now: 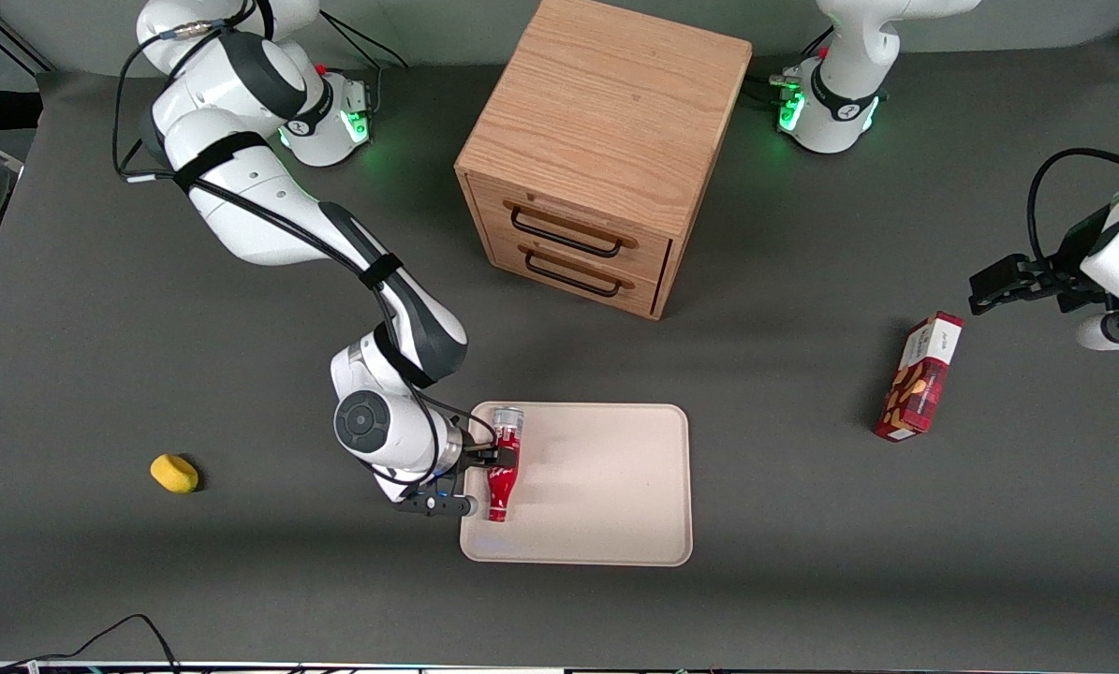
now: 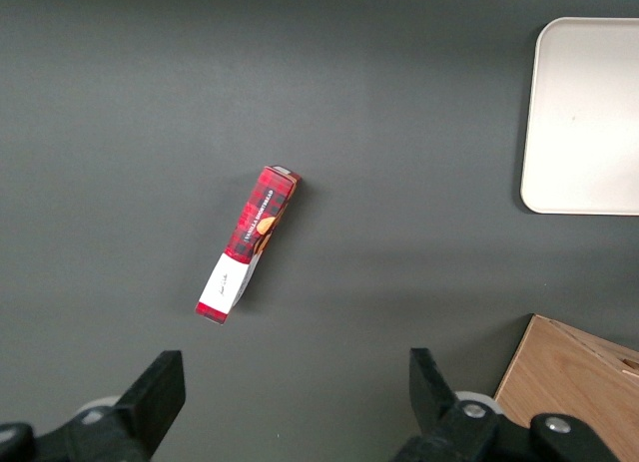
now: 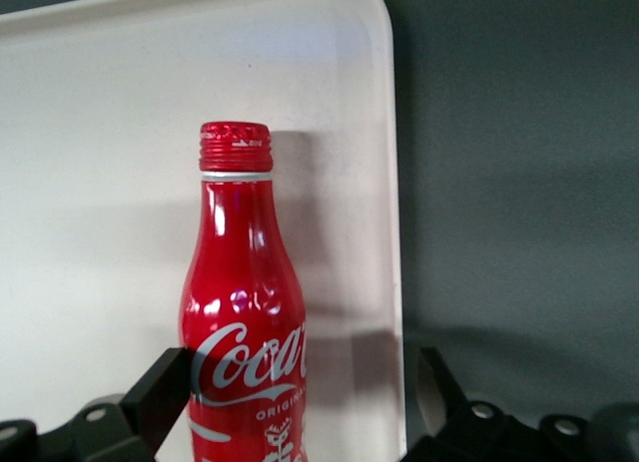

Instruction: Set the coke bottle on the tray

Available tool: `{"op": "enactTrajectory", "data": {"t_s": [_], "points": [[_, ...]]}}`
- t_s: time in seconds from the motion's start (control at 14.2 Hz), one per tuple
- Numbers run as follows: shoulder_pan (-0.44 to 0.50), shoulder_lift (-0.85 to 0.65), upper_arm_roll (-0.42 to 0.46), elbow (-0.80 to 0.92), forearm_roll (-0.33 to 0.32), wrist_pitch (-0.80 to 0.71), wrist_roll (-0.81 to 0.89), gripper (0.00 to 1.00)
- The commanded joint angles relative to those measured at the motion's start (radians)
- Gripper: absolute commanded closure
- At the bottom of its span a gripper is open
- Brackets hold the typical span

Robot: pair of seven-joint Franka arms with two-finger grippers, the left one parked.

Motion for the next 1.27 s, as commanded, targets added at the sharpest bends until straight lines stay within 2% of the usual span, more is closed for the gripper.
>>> {"op": "enactTrajectory", "data": {"t_s": [0.0,0.35,0.56,0.7,0.98,1.2], "points": [[0.006,0.01,0.001,0.001,-0.037,0.004,0.037,0.0],[0.004,-0.041,0.004,0.001,-0.032,-0.013,0.039,0.0],[-0.01,-0.121,0.018,0.0,-0.032,-0.1,0.036,0.0],[-0.017,-0.22,0.018,0.0,-0.028,-0.204,0.036,0.0],[-0.074,-0.465,0.02,0.001,-0.022,-0.52,0.023,0.0],[-0.111,-0.64,-0.006,0.001,-0.006,-0.707,0.033,0.0]]}}
